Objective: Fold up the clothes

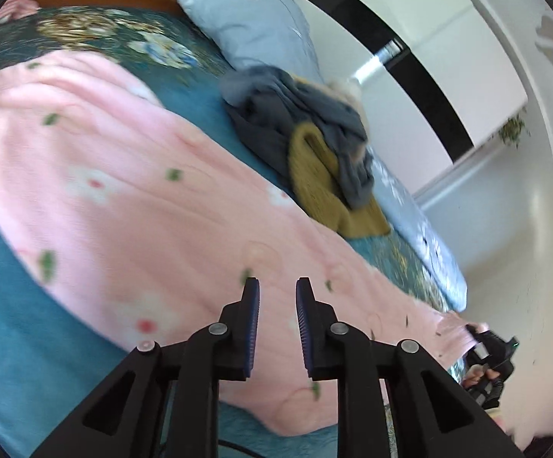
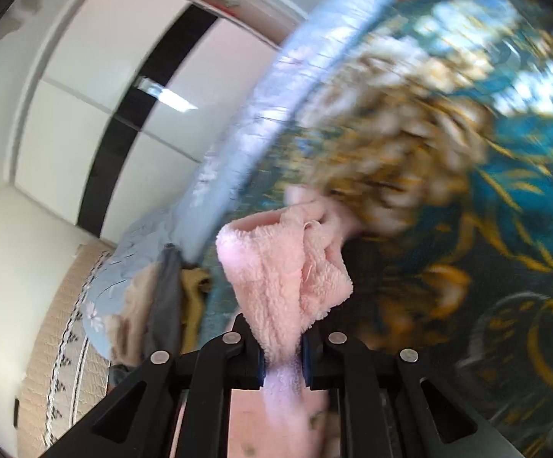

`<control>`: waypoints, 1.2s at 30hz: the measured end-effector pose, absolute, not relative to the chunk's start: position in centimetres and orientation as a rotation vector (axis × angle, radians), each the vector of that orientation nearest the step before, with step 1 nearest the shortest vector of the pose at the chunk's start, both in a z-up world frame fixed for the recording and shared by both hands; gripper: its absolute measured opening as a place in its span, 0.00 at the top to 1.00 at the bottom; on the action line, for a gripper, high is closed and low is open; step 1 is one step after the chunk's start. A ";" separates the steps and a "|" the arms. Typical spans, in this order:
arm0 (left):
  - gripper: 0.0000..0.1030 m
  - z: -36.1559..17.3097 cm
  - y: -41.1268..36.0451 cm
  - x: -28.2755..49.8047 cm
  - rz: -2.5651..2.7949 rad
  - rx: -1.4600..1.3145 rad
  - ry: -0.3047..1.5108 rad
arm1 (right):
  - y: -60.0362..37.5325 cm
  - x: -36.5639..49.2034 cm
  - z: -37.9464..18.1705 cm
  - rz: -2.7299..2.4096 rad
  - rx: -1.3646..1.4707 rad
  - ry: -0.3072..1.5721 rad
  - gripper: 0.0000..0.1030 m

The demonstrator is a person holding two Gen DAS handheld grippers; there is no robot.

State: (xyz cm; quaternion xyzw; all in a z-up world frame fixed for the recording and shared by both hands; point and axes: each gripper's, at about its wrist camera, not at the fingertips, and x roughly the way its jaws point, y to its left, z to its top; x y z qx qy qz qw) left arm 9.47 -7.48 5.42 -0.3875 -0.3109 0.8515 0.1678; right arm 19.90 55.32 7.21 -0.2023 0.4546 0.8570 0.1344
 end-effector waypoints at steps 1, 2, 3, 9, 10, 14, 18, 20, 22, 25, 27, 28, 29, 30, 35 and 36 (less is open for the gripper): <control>0.81 5.2 -7.7 9.5 2.421 -1.095 -0.900 | 54.2 19.4 8.9 2.534 -0.575 1.269 0.86; 0.81 5.1 -8.3 9.7 2.420 -1.086 -0.913 | 52.3 18.9 10.8 2.605 -0.561 1.210 0.86; 0.81 5.1 -8.7 10.0 2.420 -1.072 -0.924 | 50.3 18.4 12.7 2.681 -0.545 1.146 0.86; 0.81 5.0 -9.9 11.0 2.374 -1.028 -0.956 | 33.8 16.0 18.5 3.128 -0.652 0.700 0.86; 0.81 5.0 -10.2 11.2 2.368 -1.027 -0.958 | 30.9 15.4 17.4 3.156 -0.740 0.624 0.86; 0.80 4.6 -11.2 12.2 2.327 -1.026 -0.983 | 24.7 14.2 13.7 3.170 -0.982 0.445 0.86; 0.78 4.5 -12.0 12.8 2.301 -1.014 -1.012 | 20.9 13.6 10.7 3.141 -1.161 0.321 0.86; 0.73 4.4 -12.4 12.8 2.294 -1.006 -1.025 | 19.1 13.4 9.2 3.121 -1.249 0.258 0.83; 0.72 4.4 -12.4 12.8 2.287 -1.000 -1.033 | 17.2 13.1 7.7 3.098 -1.336 0.195 0.83; 0.71 4.2 -11.7 12.6 2.270 -1.010 -1.019 | 14.3 12.7 5.4 3.055 -1.465 0.099 0.71; 0.69 4.2 -11.3 12.5 2.258 -1.017 -1.010 | 13.6 13.2 5.2 3.107 -1.527 0.107 0.49; 0.67 4.1 -11.0 12.5 2.252 -1.021 -1.005 | 13.5 13.4 5.1 3.140 -1.565 0.135 0.41; 0.66 4.0 -10.7 12.4 2.248 -1.033 -0.998 | 13.5 13.7 5.0 3.171 -1.602 0.166 0.41; 0.66 3.9 -10.4 12.4 2.245 -1.045 -0.992 | 13.6 14.0 5.1 3.197 -1.625 0.195 0.41; 0.56 4.0 -7.7 11.8 2.188 -1.086 -0.978 | 19.1 14.6 6.7 3.188 -1.501 0.386 0.41; 0.47 4.1 -6.4 11.4 2.161 -1.094 -0.958 | 20.7 14.6 7.1 3.171 -1.460 0.419 0.41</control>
